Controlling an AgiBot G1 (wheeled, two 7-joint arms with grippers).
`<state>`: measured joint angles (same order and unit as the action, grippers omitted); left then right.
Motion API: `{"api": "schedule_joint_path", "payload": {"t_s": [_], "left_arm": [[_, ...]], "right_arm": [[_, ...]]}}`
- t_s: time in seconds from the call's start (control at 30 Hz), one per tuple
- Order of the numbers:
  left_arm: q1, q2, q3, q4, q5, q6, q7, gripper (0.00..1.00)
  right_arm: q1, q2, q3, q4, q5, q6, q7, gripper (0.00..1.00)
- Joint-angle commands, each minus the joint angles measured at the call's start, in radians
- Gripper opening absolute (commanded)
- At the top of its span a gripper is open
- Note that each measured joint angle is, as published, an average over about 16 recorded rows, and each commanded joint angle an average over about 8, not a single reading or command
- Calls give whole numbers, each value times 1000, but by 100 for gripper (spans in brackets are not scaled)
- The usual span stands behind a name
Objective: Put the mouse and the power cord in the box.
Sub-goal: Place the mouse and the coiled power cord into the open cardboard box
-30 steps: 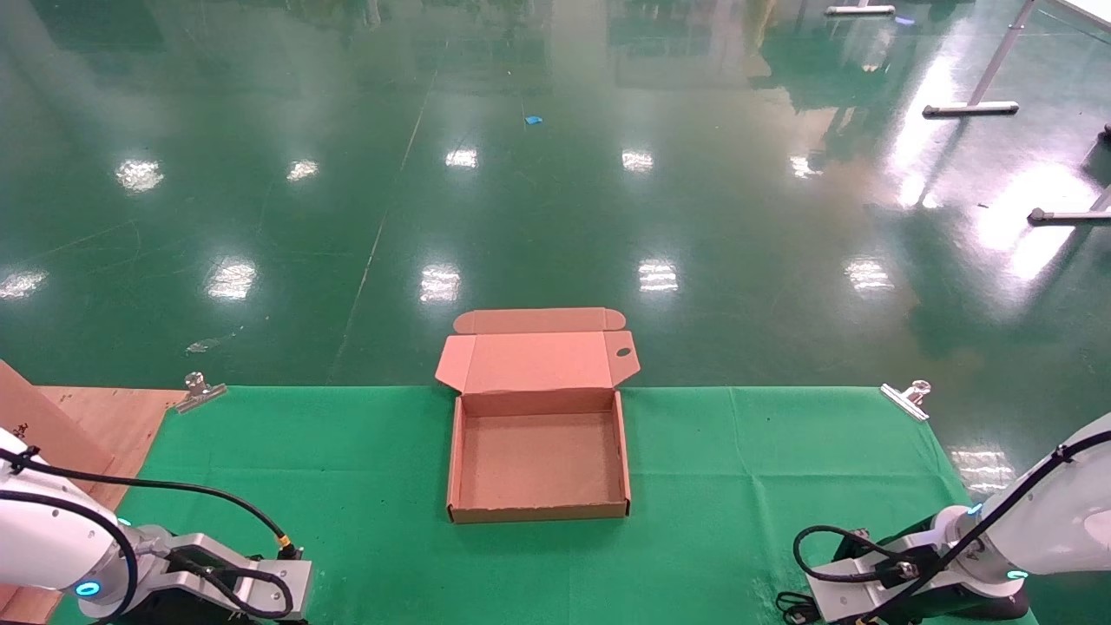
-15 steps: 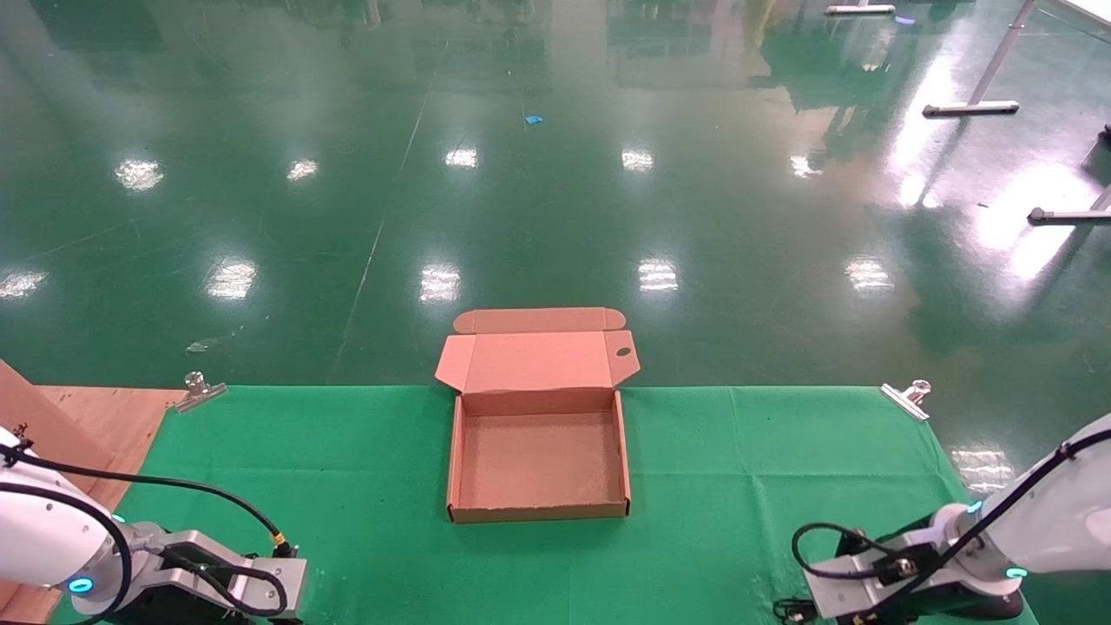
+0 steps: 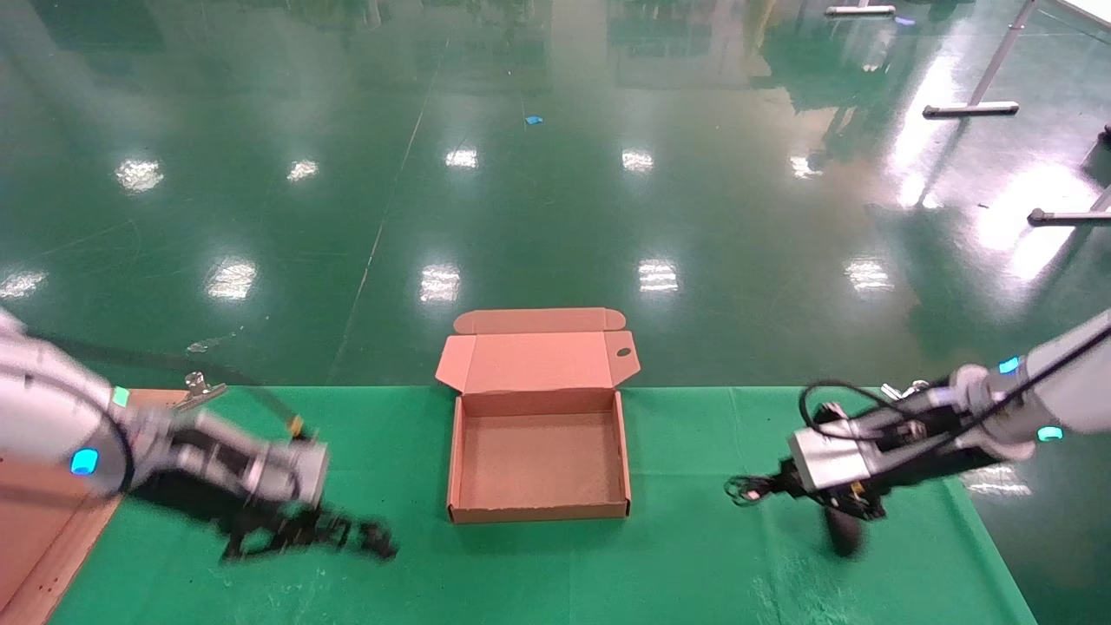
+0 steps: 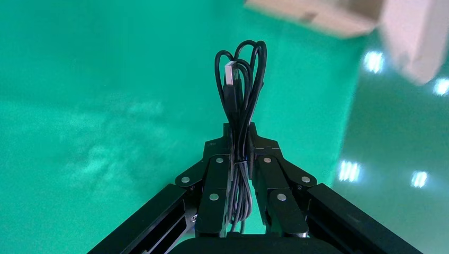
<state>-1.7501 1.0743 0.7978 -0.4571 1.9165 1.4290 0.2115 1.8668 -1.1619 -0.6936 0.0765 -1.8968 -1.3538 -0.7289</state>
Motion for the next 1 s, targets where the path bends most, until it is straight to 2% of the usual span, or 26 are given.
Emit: {"api": "schedule_joint_path", "payload": {"t_s": [0.03,0.43,0.77,0.87,1.0], "left_arm": [[-40,9,-4,-37,-2,21,-20,0],[-157,78,-31,-259,-45,101,-177,0],[-186,73,-36,-359,-71,125,-236,0],[-180,76,-28,-370,-57,99,-235,0],[-137,87,-26,-374,-20,-12,-241,0]], "right_arm": [[31,-3,7,7,11,-35,4,0],[168,-114,19,133,32,-128,151,0],[184,-131,17,274,31,-161,266,0],[178,-115,20,318,35,-168,297,0],[172,-84,28,373,41,-172,337,0]]}}
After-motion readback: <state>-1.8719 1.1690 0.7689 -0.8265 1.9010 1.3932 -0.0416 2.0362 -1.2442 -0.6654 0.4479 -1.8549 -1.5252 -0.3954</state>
